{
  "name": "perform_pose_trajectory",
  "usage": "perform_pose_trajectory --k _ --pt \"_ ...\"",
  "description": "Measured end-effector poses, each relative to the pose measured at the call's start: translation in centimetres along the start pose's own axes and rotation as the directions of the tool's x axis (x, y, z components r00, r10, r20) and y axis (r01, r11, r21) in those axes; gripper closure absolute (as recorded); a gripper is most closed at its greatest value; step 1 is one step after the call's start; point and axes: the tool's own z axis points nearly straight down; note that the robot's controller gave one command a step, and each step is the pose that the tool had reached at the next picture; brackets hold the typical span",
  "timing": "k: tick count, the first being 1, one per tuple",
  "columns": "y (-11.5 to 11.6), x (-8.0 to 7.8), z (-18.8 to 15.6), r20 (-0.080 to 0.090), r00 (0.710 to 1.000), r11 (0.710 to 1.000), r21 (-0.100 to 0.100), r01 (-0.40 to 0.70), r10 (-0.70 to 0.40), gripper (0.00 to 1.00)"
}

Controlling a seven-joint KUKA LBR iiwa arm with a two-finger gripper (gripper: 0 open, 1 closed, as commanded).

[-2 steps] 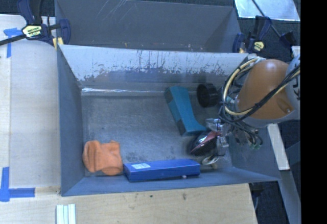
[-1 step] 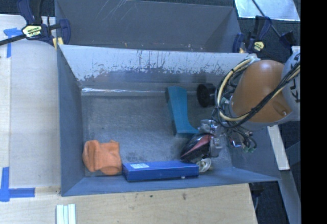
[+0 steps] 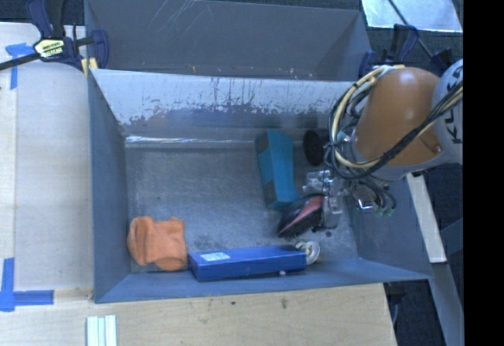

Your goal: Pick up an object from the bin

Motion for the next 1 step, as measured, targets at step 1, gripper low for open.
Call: perform_pose_trajectory --k 1 --pt "-0.40 -3.24 -0.93 0.026 1.000 1.000 0.005 -0.003 0.003 1.00"
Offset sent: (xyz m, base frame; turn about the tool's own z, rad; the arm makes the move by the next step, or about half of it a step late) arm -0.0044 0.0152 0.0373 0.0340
